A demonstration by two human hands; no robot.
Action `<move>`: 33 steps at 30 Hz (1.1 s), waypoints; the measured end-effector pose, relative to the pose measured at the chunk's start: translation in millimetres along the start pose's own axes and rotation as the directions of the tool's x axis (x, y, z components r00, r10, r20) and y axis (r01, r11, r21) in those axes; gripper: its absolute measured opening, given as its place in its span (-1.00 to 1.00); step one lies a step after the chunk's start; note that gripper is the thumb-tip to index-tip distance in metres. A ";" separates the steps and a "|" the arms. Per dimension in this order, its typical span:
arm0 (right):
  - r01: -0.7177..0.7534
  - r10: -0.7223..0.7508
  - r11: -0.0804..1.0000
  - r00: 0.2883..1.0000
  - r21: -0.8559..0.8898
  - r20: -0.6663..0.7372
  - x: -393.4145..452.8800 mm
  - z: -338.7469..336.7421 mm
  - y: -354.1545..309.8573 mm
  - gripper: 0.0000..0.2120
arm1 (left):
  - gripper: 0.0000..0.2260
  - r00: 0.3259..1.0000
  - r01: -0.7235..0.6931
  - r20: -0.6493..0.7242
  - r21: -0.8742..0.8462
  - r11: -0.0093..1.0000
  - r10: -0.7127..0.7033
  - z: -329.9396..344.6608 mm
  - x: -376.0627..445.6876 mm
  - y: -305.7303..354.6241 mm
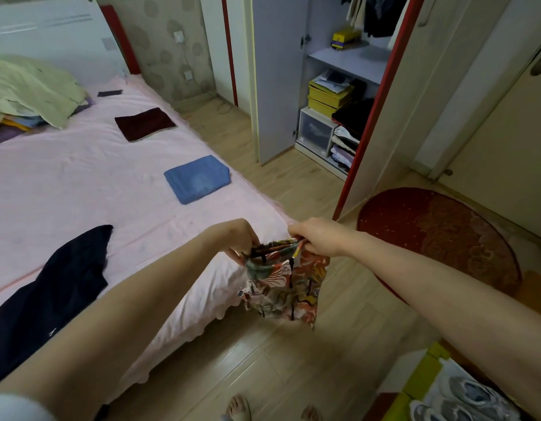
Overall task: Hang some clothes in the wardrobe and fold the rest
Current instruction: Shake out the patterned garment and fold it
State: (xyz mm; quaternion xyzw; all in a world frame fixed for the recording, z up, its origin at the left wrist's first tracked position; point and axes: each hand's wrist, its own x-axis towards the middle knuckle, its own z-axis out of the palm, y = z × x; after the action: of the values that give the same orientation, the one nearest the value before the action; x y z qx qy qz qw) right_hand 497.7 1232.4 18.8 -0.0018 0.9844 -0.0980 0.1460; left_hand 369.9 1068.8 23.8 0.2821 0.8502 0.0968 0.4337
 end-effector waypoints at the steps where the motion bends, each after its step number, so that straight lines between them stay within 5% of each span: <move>1: -0.008 0.008 0.999 1.000 0.047 -0.001 -0.2 2.1 -0.5 -0.87 | -0.73 1.000 -0.024 0.005 0.119 0.993 0.024 -1.4 -1.1 1.2; 4: -0.059 0.068 0.980 0.997 0.189 -0.044 0.2 8.3 -0.7 -0.81 | -0.75 0.995 -0.069 -0.047 0.382 0.922 0.093 -2.6 -5.3 5.5; 8: -0.085 0.111 0.931 0.992 0.356 -0.052 0.1 8.1 -2.0 -0.81 | -0.70 0.995 -0.089 0.011 0.482 0.872 0.095 -13.0 -5.4 -2.1; 13: -0.068 0.084 0.954 0.996 0.292 -0.043 5.5 5.8 -16.4 -0.71 | -0.87 0.980 -0.167 0.066 0.788 0.592 0.188 6.7 -4.4 6.7; 16: -0.069 0.080 0.945 0.997 0.320 -0.021 6.2 7.2 -14.0 -0.71 | -0.81 0.971 -0.241 0.164 0.653 0.718 0.177 -5.2 -4.0 0.5; 18: -0.062 0.068 0.904 0.998 0.422 0.001 4.3 7.9 -6.9 -0.71 | -0.73 0.981 -0.132 0.182 0.343 0.930 0.072 -18.2 -8.9 -9.2; 21: -0.071 0.077 0.797 0.997 0.600 0.015 2.5 5.3 -0.5 -0.74 | -0.50 0.958 -0.050 0.282 -0.038 0.998 0.059 -15.2 -18.0 -12.1; 25: -0.064 0.080 0.762 0.997 0.644 0.004 6.5 -1.7 -5.5 -0.80 | -0.22 0.964 -0.265 0.091 0.234 0.936 0.250 24.4 -16.5 -1.1; 28: -0.087 0.081 0.799 0.996 0.594 0.036 4.9 -7.5 -3.4 -0.80 | -0.57 0.930 -0.227 -0.163 0.454 0.862 0.330 40.7 -7.1 -2.3; 31: -0.119 0.094 0.932 0.992 0.342 0.089 -1.8 -11.3 7.7 -0.87 | -0.82 0.933 -0.249 -0.116 0.472 0.846 0.340 25.1 -5.3 -2.3; 33: -0.105 0.116 0.956 0.993 0.273 -0.023 -6.2 -11.5 11.2 -0.95 | -0.85 0.917 -0.287 -0.126 0.451 0.845 0.379 13.8 -7.5 2.0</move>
State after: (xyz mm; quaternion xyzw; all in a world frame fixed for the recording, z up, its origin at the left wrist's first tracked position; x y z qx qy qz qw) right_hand 500.5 1245.7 29.1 0.0751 0.9629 -0.2236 0.1311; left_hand 385.1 1065.1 21.4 0.5014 0.8293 0.0131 0.2463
